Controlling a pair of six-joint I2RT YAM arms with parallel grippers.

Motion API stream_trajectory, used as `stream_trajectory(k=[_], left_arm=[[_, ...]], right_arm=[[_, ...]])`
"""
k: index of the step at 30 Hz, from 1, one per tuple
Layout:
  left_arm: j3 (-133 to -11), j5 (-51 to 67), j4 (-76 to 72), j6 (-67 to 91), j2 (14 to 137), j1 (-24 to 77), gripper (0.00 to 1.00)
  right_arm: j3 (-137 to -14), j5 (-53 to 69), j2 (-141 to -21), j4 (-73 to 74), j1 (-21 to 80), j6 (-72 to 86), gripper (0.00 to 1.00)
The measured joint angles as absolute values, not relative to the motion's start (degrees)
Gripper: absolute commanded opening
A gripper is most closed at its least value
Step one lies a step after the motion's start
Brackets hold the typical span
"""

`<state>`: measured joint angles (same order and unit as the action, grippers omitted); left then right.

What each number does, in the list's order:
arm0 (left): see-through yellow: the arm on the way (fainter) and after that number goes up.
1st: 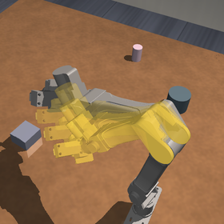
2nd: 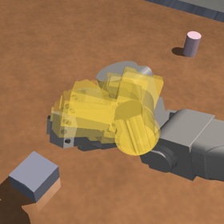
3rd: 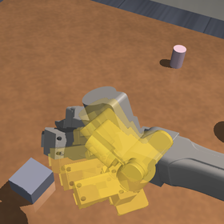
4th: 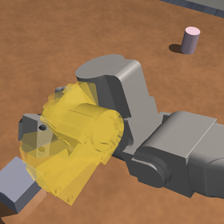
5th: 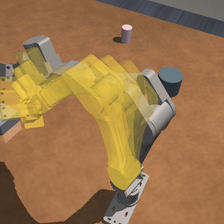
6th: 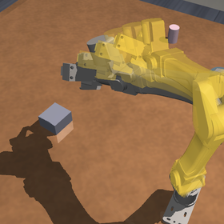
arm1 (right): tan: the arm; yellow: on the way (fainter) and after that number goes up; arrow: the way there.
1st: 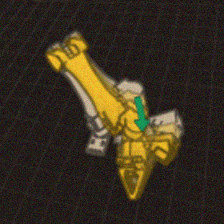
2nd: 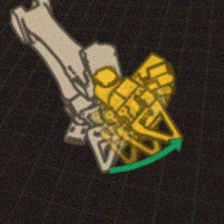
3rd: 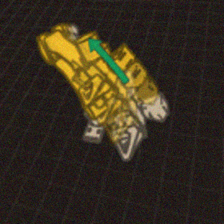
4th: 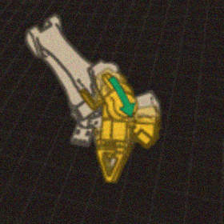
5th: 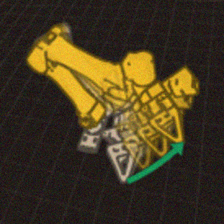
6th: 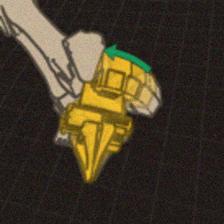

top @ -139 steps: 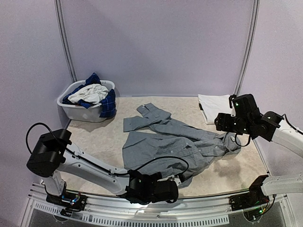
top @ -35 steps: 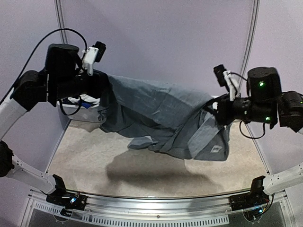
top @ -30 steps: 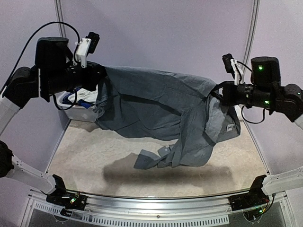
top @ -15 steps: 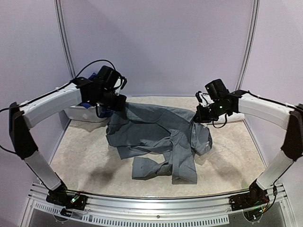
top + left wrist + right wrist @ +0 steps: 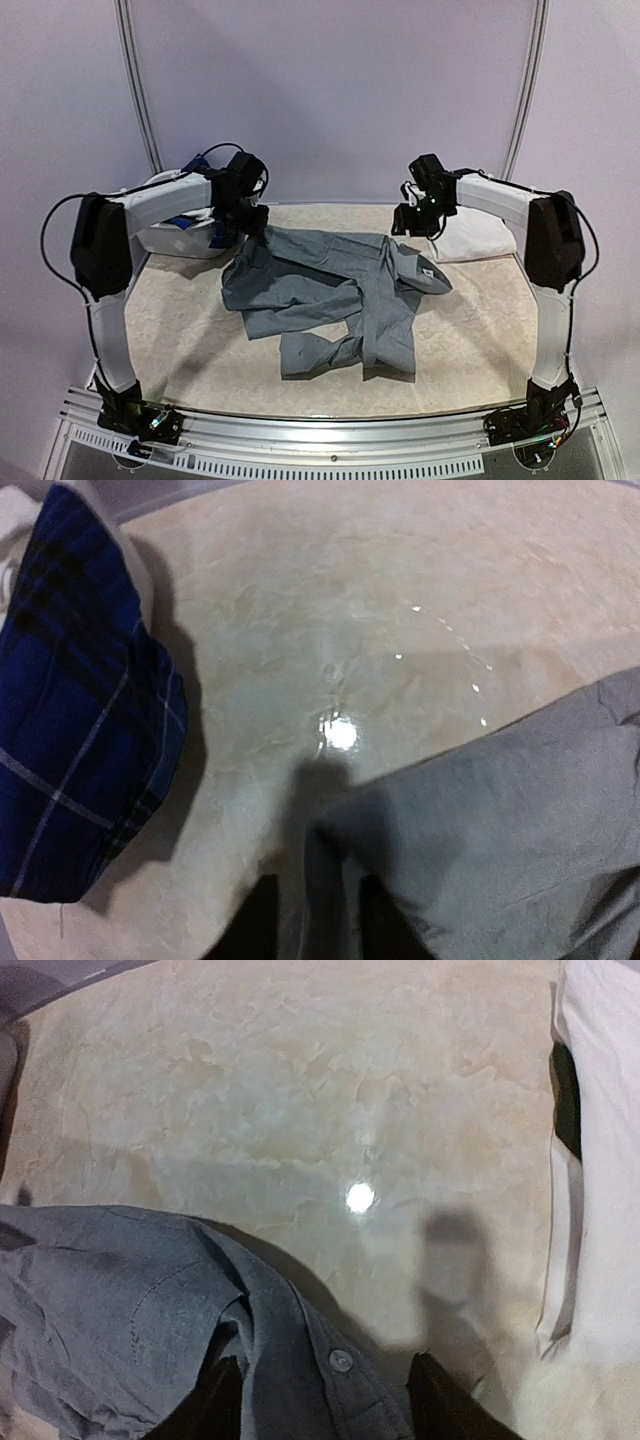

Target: Fold and stack the mixed laundry pile

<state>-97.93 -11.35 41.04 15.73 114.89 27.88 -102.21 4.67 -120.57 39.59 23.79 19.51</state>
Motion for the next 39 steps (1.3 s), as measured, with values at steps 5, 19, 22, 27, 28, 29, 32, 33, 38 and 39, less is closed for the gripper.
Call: stream_trajectory(k=[5,19,22,27,28,29,32,33,38,39], left_arm=[[-98.0,-13.21,41.43,15.86,117.3,27.4,0.8],[-85.69,-25.08,40.49,16.34,96.01,38.85,0.82],[-78.76,-27.07,40.1,17.8,91.79,42.33,0.81],[-66.08,-28.6,37.08,21.52,87.59,46.46,0.81],[-63.88,-28.47,36.71,22.17,86.89,46.96,0.8],[-61.23,-28.16,35.83,22.87,86.06,47.44,0.8],[-55.77,-27.53,33.76,24.91,84.95,47.88,0.78],[-54.54,-27.4,33.12,25.41,84.86,47.88,0.78],[-49.12,-25.36,29.76,27.57,83.85,47.9,0.79],[-48.42,-24.86,29.34,27.79,83.81,47.9,0.79]], right_arm=[[-109.56,4.38,-124.6,42.54,22.2,17.93,0.77],[-75.79,4.38,-90.89,30.57,30.46,17.37,0.74],[-67.55,3.53,-87.99,27.64,34.39,18.7,0.73],[-62.57,0.38,-88.42,26.61,39.4,20.38,0.71],[-62.61,-0.36,-88.71,26.04,39.9,20.71,0.71],[-62.78,-1.3,-89.01,25.54,40.21,20.95,0.71],[-63.42,-4.64,-90.28,24.51,40.27,21.87,0.71],[-63.46,-5.87,-90.7,24.27,40.29,22.22,0.71],[-63.48,-9.47,-92.16,24.16,40.45,23.16,0.71],[-63.48,-9.78,-92.4,24.16,40.45,23.2,0.71]])
